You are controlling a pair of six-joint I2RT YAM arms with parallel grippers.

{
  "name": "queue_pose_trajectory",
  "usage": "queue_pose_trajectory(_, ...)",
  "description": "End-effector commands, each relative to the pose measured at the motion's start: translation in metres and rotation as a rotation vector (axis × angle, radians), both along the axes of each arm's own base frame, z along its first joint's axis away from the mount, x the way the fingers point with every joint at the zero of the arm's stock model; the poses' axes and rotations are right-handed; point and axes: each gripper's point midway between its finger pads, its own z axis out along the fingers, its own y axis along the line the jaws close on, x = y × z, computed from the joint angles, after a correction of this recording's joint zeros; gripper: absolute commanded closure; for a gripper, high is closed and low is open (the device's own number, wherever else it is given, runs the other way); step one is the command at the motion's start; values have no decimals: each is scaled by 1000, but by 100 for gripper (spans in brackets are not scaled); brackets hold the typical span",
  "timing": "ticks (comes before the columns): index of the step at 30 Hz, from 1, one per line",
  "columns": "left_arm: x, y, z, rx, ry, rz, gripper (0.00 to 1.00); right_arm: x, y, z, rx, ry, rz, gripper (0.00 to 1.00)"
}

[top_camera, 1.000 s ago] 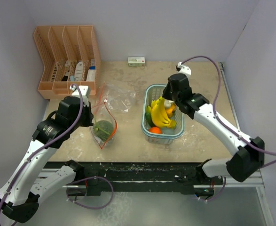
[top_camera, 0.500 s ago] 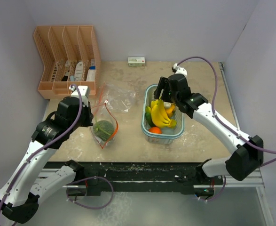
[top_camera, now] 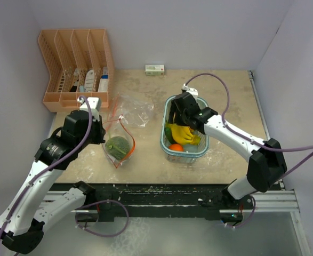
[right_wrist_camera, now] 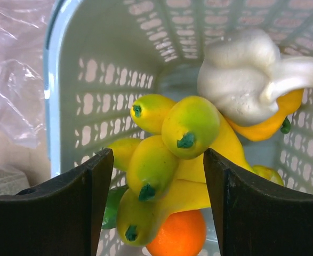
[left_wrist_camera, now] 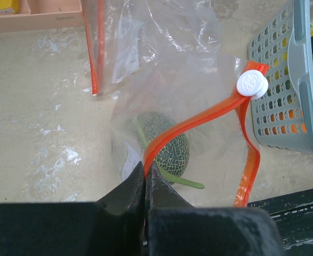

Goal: Place the food in the zip-top bag and seal the zipper
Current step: Pick up the fake fruit from the bin.

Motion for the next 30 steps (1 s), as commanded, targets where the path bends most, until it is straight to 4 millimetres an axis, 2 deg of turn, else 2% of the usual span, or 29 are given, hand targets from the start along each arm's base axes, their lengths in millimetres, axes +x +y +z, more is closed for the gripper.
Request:
queue_pose_trajectory(1,5,-3,13,-25,-55,-6,100,-6,-10,-14,-76,12,-73,30)
queue_pose_trajectory(3,5,-3,14,-25,-58,-8,100,-7,-16,-22,-107,24,-96,36)
queue_pose_trajectory(5,4,-2,16,-24,-63,-5,100,-8,-20,-21,-129,16,-118,50)
queue_pose_trajectory(8,5,-1,16,-19,-62,-3,100,-8,-24,-9,-132,-20,-137,77)
queue_pose_trajectory(11,5,-2,15,-22,-60,-3,100,-8,-27,6,-121,-47,-144,94)
queue_pose_trajectory(14,5,-2,16,-22,-61,-4,100,-9,-26,35,-79,-103,-133,100)
queue_pose_trajectory(21,5,-2,15,-17,-61,-6,100,-20,-27,112,63,-233,-101,100)
queue_pose_trajectory(25,5,-1,15,-15,-58,-4,100,-32,-30,143,127,-277,-78,100)
queue_pose_trajectory(27,4,-1,15,-18,-59,-4,100,-36,-35,155,135,-306,-75,100)
queue_pose_trajectory(30,3,-1,16,-22,-60,-4,100,-41,-60,174,106,-367,-150,100)
